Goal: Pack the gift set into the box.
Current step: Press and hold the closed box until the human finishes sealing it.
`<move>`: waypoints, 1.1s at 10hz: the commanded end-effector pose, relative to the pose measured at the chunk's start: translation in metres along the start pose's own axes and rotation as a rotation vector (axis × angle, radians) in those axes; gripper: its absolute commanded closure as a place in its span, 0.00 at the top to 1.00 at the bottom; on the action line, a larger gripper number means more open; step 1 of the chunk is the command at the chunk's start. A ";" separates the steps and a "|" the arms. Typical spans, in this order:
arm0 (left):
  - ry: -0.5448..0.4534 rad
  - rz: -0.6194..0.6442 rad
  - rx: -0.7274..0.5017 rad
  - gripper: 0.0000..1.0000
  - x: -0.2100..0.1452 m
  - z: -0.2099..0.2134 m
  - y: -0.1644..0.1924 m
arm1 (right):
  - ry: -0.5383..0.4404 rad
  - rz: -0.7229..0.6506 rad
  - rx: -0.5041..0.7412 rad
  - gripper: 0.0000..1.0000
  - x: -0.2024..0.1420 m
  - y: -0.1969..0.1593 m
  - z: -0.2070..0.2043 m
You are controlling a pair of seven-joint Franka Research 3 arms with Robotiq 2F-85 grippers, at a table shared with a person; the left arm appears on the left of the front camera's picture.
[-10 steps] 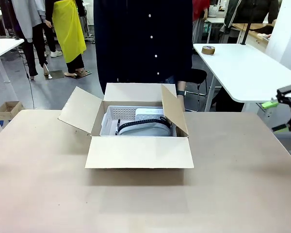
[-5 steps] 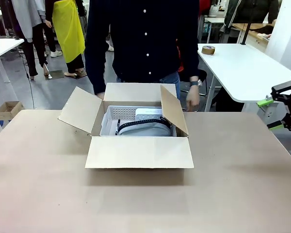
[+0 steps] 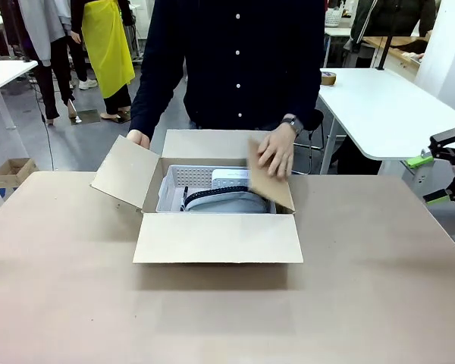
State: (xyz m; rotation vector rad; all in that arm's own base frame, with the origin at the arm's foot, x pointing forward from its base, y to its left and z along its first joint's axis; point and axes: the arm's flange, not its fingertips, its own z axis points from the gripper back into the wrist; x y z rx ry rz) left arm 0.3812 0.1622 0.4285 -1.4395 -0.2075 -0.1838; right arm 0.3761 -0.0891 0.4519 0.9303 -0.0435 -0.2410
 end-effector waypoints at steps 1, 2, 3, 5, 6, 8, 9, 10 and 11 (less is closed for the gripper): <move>-0.006 -0.003 0.003 1.00 -0.001 0.000 -0.001 | 0.007 -0.005 -0.003 1.00 -0.001 0.001 0.001; -0.006 -0.003 0.003 1.00 -0.001 0.000 -0.001 | 0.007 -0.005 -0.003 1.00 -0.001 0.001 0.001; -0.006 -0.003 0.003 1.00 -0.001 0.000 -0.001 | 0.007 -0.005 -0.003 1.00 -0.001 0.001 0.001; -0.006 -0.003 0.003 1.00 -0.001 0.000 -0.001 | 0.007 -0.005 -0.003 1.00 -0.001 0.001 0.001; -0.006 -0.003 0.003 1.00 -0.001 0.000 -0.001 | 0.007 -0.005 -0.003 1.00 -0.001 0.001 0.001; -0.006 -0.003 0.003 1.00 -0.001 0.000 -0.001 | 0.007 -0.005 -0.003 1.00 -0.001 0.001 0.001; -0.006 -0.003 0.003 1.00 -0.001 0.000 -0.001 | 0.007 -0.005 -0.003 1.00 -0.001 0.001 0.001; -0.006 -0.003 0.003 1.00 -0.001 0.000 -0.001 | 0.007 -0.005 -0.003 1.00 -0.001 0.001 0.001; -0.006 -0.003 0.003 1.00 -0.001 0.000 -0.001 | 0.007 -0.005 -0.003 1.00 -0.001 0.001 0.001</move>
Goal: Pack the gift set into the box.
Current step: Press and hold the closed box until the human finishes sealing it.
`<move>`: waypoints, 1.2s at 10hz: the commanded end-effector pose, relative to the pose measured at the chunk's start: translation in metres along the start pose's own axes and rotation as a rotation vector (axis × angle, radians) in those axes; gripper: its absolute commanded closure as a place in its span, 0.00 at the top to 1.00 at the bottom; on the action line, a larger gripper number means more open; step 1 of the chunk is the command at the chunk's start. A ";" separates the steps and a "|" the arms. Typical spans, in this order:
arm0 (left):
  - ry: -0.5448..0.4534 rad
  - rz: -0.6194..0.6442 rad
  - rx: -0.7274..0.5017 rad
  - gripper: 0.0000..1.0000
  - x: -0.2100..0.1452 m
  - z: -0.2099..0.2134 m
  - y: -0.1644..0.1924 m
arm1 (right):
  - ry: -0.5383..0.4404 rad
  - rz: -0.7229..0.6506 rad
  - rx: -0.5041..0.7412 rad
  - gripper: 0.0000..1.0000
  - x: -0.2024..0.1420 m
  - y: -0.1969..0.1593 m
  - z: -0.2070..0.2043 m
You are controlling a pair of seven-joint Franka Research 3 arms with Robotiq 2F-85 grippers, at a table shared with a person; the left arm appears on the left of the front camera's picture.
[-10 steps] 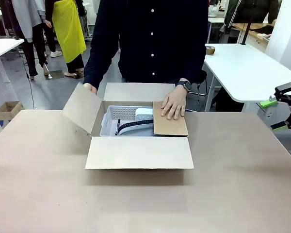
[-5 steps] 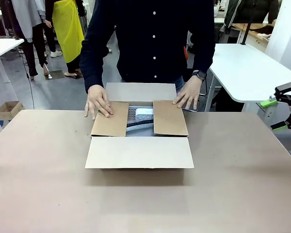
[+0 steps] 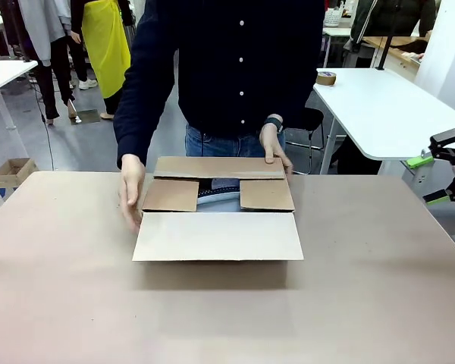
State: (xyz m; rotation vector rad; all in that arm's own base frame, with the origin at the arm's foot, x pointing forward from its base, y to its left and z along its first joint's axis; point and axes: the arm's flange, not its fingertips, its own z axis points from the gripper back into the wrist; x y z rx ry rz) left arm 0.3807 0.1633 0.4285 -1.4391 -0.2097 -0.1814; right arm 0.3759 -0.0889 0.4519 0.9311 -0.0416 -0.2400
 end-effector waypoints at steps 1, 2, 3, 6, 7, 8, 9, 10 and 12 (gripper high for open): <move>-0.004 -0.003 0.002 1.00 -0.001 -0.001 -0.001 | 0.005 -0.005 -0.004 1.00 -0.001 0.000 0.001; -0.004 -0.003 0.002 1.00 -0.001 -0.001 -0.001 | 0.005 -0.005 -0.004 1.00 -0.001 0.000 0.001; -0.004 -0.003 0.002 1.00 -0.001 -0.001 -0.001 | 0.005 -0.005 -0.004 1.00 -0.001 0.000 0.001; -0.004 -0.003 0.002 1.00 -0.001 -0.001 -0.001 | 0.005 -0.005 -0.004 1.00 -0.001 0.000 0.001; -0.004 -0.003 0.002 1.00 -0.001 -0.001 -0.001 | 0.005 -0.005 -0.004 1.00 -0.001 0.000 0.001; -0.004 -0.003 0.002 1.00 -0.001 -0.001 -0.001 | 0.005 -0.005 -0.004 1.00 -0.001 0.000 0.001; -0.004 -0.003 0.002 1.00 -0.001 -0.001 -0.001 | 0.005 -0.005 -0.004 1.00 -0.001 0.000 0.001; -0.004 -0.003 0.002 1.00 -0.001 -0.001 -0.001 | 0.005 -0.005 -0.004 1.00 -0.001 0.000 0.001; -0.004 -0.003 0.002 1.00 -0.001 -0.001 -0.001 | 0.005 -0.005 -0.004 1.00 -0.001 0.000 0.001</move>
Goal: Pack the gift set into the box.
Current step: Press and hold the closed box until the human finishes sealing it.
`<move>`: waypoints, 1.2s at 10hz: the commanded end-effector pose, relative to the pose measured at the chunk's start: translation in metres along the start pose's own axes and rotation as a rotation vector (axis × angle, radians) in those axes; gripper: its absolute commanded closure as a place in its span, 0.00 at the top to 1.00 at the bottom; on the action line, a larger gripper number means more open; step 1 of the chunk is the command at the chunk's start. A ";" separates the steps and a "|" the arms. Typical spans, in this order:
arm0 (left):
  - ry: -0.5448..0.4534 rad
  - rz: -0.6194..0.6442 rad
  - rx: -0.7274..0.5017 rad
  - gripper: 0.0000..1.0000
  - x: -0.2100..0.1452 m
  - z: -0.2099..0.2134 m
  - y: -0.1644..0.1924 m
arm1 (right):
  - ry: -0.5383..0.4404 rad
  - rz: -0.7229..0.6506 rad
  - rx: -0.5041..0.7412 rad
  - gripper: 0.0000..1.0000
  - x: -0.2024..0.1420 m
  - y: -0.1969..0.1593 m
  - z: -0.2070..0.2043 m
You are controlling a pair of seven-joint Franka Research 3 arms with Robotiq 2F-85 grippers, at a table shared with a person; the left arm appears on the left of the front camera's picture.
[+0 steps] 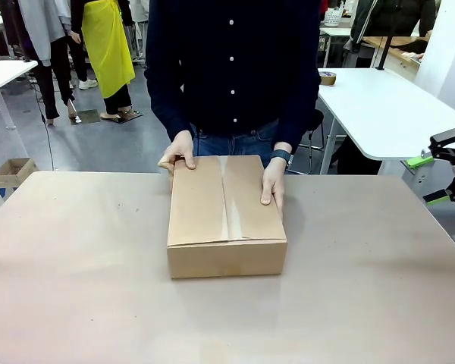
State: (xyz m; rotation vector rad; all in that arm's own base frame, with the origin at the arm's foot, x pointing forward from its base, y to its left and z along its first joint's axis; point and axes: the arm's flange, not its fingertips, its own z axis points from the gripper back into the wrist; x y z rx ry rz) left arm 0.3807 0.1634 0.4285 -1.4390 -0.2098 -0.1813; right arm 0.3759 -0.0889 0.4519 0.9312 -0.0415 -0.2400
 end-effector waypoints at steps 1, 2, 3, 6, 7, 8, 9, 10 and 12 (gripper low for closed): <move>-0.003 -0.003 0.002 1.00 -0.001 -0.001 -0.001 | 0.005 -0.005 -0.004 1.00 -0.001 0.000 0.001; -0.003 -0.003 0.002 1.00 -0.001 -0.001 -0.001 | 0.005 -0.005 -0.004 1.00 -0.001 0.000 0.001; 0.000 0.000 0.000 1.00 0.000 0.000 0.000 | 0.000 0.000 0.000 1.00 0.000 0.000 0.000; 0.393 -0.197 0.088 1.00 0.039 -0.097 -0.019 | 0.134 0.287 -0.179 1.00 0.041 0.064 -0.058; 0.486 -0.365 0.121 1.00 0.052 -0.140 -0.026 | 0.156 0.559 -0.211 1.00 0.056 0.096 -0.090; 0.551 -0.566 0.119 1.00 0.065 -0.186 -0.029 | 0.169 0.883 -0.160 1.00 0.064 0.126 -0.127; 0.528 -0.757 0.107 1.00 0.071 -0.220 -0.028 | 0.180 1.165 -0.042 1.00 0.063 0.141 -0.162; 0.514 -0.899 0.073 1.00 0.067 -0.248 -0.022 | 0.194 1.334 0.042 1.00 0.058 0.146 -0.191; 0.477 -1.102 -0.011 1.00 0.050 -0.282 -0.013 | 0.067 1.450 0.185 1.00 0.037 0.149 -0.223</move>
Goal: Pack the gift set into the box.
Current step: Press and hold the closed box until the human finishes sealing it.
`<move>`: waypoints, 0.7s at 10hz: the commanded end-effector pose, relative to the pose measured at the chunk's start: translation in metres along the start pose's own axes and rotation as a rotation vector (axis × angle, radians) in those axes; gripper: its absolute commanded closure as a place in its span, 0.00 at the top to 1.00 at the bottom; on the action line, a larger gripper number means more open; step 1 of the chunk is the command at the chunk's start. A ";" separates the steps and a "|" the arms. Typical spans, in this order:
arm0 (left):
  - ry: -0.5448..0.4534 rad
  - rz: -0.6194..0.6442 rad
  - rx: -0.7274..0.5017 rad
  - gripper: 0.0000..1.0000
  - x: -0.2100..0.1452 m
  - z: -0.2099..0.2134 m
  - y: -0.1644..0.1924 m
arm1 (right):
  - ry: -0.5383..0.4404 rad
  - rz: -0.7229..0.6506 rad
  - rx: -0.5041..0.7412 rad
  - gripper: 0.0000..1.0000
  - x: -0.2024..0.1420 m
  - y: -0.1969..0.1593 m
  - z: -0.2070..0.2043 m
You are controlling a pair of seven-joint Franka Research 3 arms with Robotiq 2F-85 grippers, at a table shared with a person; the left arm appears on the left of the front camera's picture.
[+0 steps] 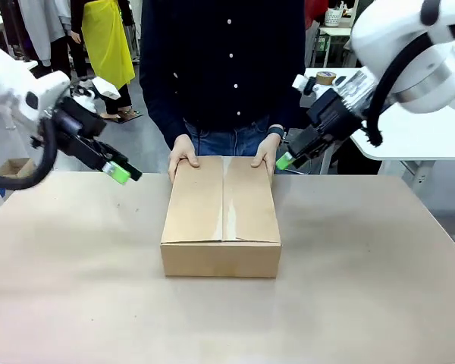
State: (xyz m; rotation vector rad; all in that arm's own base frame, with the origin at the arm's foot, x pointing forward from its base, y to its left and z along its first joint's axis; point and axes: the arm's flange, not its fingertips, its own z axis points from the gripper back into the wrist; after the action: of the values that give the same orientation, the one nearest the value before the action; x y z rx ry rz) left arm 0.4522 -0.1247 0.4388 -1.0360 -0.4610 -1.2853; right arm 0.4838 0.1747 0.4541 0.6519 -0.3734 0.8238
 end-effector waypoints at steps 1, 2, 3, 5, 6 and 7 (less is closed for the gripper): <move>-0.125 -0.106 0.000 1.00 -0.030 0.011 -0.007 | -0.039 0.274 0.029 1.00 -0.036 -0.001 -0.006; 0.000 0.000 0.000 1.00 0.000 0.000 0.000 | 0.000 0.000 0.000 1.00 0.000 0.000 0.000; 0.000 0.000 0.000 1.00 0.000 0.000 0.000 | 0.000 0.000 0.000 1.00 0.000 0.000 0.000; -0.045 -0.055 0.015 1.00 -0.012 -0.003 0.001 | -0.024 0.579 0.163 1.00 0.015 0.001 -0.045; -0.141 -0.158 0.035 1.00 -0.009 -0.024 0.015 | -0.140 0.771 0.206 1.00 0.026 -0.009 -0.069; -0.192 -0.231 0.241 1.00 -0.010 -0.037 0.027 | -0.199 0.835 0.269 1.00 0.027 -0.017 -0.080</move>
State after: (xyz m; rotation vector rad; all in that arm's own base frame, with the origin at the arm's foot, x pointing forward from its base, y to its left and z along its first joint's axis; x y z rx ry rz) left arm 0.4630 -0.1336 0.4209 -1.0154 -0.6803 -1.2941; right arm 0.4963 0.2351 0.4236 0.6587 -0.5576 1.3897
